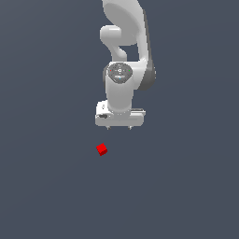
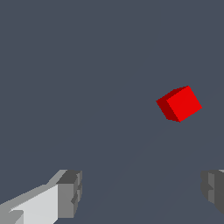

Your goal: Lift up the red cube by 0.2 meters.

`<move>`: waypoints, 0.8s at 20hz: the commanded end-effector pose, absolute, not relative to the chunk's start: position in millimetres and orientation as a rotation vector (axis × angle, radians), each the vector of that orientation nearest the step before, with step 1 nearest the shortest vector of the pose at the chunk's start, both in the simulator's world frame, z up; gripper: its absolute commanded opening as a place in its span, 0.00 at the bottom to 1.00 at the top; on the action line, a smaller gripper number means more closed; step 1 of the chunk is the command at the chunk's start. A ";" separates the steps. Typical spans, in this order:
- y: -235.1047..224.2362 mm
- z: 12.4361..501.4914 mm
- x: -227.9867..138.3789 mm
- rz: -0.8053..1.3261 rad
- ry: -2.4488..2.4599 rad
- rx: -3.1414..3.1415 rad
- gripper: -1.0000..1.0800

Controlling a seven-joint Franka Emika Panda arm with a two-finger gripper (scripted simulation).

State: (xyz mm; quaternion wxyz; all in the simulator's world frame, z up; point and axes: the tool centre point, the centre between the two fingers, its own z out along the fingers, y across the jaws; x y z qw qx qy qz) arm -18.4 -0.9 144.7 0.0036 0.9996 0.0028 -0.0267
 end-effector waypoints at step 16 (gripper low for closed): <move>-23.2 117.8 -13.4 -0.066 0.205 3.128 0.96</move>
